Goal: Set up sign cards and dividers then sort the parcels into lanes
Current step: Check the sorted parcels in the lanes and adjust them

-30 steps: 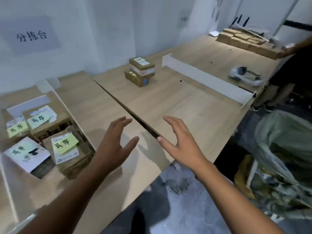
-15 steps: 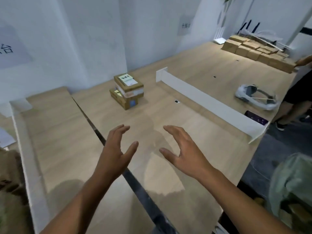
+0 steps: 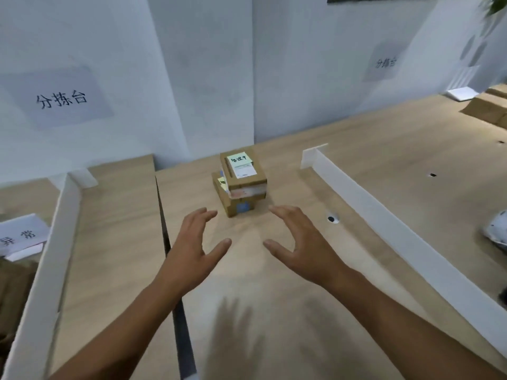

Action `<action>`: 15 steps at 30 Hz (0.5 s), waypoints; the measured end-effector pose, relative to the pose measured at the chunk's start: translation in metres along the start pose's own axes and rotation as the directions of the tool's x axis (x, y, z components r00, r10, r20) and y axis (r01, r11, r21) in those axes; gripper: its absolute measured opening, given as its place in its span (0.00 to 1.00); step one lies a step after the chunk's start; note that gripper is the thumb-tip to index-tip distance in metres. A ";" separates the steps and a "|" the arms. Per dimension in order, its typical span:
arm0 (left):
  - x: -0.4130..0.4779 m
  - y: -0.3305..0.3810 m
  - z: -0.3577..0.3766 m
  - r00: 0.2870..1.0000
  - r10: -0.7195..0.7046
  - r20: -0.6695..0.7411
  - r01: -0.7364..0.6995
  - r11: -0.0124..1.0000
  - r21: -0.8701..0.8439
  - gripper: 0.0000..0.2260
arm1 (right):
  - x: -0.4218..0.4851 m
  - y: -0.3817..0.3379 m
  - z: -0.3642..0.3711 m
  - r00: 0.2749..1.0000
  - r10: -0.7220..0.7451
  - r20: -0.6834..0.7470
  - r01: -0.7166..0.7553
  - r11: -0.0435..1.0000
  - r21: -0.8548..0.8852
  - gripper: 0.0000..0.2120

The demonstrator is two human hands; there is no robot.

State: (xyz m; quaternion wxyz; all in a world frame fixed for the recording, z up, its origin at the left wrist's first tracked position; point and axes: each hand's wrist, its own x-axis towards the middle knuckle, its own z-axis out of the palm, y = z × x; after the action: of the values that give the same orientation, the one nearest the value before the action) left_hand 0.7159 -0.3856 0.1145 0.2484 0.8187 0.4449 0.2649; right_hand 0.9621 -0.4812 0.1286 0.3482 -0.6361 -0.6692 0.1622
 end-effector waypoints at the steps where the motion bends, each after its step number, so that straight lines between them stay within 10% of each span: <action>1: 0.016 -0.006 0.006 1.000 -0.019 -0.003 0.019 1.000 0.001 0.32 | 0.021 0.011 0.002 1.000 -0.007 0.008 0.007 1.000 0.003 0.29; 11: 0.234 -0.129 0.111 0.990 -0.113 0.084 0.124 0.983 -0.132 0.51 | 0.234 0.181 0.076 0.980 0.151 0.126 -0.140 0.986 -0.093 0.39; 15: 0.270 -0.164 0.158 0.994 -0.052 0.095 0.065 0.989 -0.132 0.38 | 0.274 0.233 0.111 0.956 0.198 0.214 -0.188 0.980 -0.070 0.41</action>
State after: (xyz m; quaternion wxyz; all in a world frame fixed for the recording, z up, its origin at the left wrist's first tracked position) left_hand 0.8468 -0.1014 -0.0496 0.3307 0.7978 0.4381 0.2493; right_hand 1.0736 -0.1603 -0.0317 0.2386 -0.6849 -0.6421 0.2483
